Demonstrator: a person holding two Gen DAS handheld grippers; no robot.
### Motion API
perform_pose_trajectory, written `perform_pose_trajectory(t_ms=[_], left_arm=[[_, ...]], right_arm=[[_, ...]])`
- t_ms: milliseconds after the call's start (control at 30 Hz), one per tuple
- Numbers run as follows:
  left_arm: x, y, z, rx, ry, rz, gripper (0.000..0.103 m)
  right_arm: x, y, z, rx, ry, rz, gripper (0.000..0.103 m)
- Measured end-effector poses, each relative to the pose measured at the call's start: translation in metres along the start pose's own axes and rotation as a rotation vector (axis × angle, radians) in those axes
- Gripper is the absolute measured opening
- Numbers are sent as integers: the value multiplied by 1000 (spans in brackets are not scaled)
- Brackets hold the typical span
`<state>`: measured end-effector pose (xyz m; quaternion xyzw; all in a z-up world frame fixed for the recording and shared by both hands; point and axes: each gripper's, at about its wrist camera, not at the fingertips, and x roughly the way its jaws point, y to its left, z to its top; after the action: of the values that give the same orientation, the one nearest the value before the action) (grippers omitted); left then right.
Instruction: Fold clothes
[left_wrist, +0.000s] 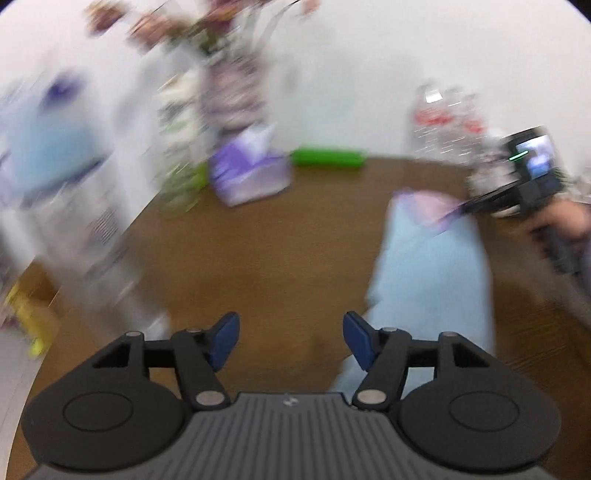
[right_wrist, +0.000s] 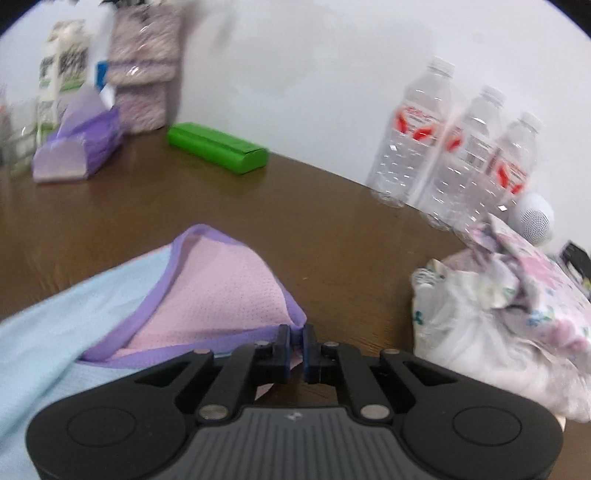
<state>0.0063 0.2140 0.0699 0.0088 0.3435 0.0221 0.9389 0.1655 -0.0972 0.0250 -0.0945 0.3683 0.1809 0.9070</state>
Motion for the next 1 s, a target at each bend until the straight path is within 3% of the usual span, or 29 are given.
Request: perform_pose_trajectory(t_ms=[100, 200, 300, 367, 467, 533, 667, 800, 900, 1000], left_arm=[[9, 14, -26, -30, 51, -61, 63], [6, 19, -45, -57, 56, -144, 53], [-5, 20, -56, -82, 49, -210, 23], [-12, 18, -63, -101, 52, -239, 15], [-28, 5, -78, -120, 46, -236, 12], [-38, -2, -91, -158, 40, -249, 12], [-56, -28, -112, -230, 40, -288, 11], [-77, -62, -127, -240, 50, -394, 11], [-94, -68, -131, -187, 26, -453, 13], [-111, -70, -131, -99, -33, -476, 13]], right_arm=[[-20, 17, -18, 39, -4, 61, 20], [-41, 35, -36, 78, -8, 122, 21], [-61, 52, -54, 117, -12, 182, 31], [-74, 66, -66, 139, -19, 220, 31], [-70, 91, -72, 148, -24, 261, 26], [-67, 101, -72, 92, -43, 222, 0], [-74, 93, -71, 53, -12, 162, 0], [-99, 63, -97, 48, -25, 28, 0], [-143, 48, -122, -1, -100, 70, 7], [-182, 51, -152, -97, -172, 144, 7]])
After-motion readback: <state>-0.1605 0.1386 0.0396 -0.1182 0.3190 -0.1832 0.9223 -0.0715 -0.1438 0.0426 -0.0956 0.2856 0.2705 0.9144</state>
